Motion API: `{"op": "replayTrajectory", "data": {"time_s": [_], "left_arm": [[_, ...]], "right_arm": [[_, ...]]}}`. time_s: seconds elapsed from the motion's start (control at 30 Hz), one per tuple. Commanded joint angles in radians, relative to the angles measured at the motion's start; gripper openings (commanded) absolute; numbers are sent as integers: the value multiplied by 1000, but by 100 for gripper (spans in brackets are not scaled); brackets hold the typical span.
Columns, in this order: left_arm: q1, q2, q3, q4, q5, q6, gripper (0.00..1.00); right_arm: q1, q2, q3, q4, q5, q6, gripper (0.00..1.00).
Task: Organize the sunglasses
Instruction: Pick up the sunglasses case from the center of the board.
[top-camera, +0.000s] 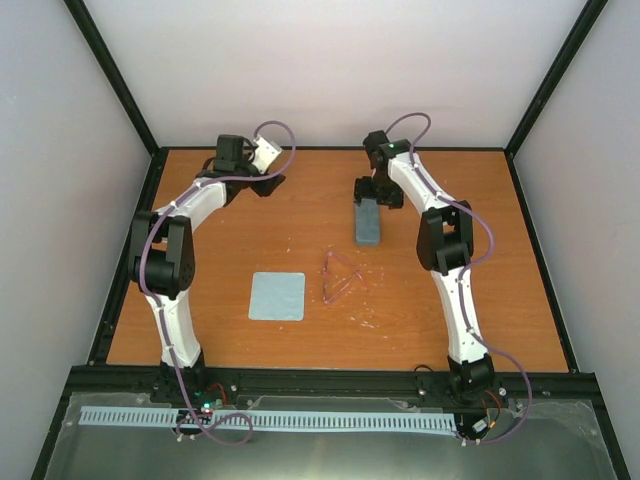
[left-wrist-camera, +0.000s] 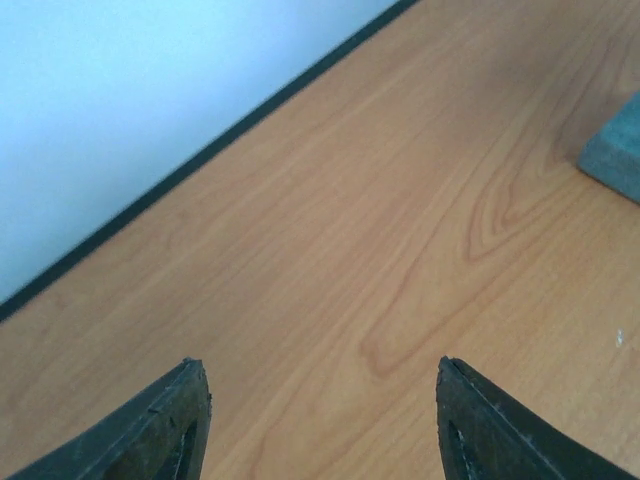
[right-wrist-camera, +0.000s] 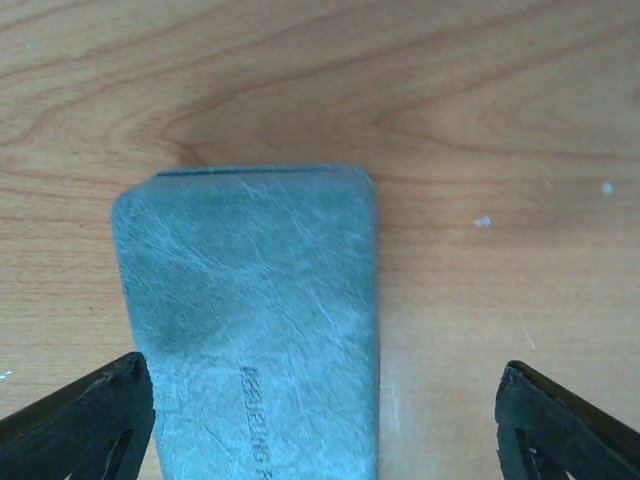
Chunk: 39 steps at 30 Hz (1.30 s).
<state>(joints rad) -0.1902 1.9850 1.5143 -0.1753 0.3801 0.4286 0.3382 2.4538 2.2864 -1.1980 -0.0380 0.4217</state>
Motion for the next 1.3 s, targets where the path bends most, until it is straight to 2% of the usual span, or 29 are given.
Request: {"op": "replayTrajectory", "data": {"time_s": [0.0,0.33,0.7,0.83,1.17,1.27], "left_arm": [[2,-10,-42,-54,76,44,62],[47,-11,-62,-29,143,40,62],[61,-13,-93,-14,141,44,61],[61,-13,-97,-6,146,36,61],[61,-18,-108,-2,148,44,61],[61,-20,-111,2,155,41,61]], "right_arm": [[10,55,88,-34,-31,-34,99],[60,73,91,-76,-23,-28,100],[64,88,101,-149,83,-63,100],[59,94,101,-153,78,-58,98],[58,90,95,-129,25,-37,74],[59,87,79,-123,12,-36,53]]}}
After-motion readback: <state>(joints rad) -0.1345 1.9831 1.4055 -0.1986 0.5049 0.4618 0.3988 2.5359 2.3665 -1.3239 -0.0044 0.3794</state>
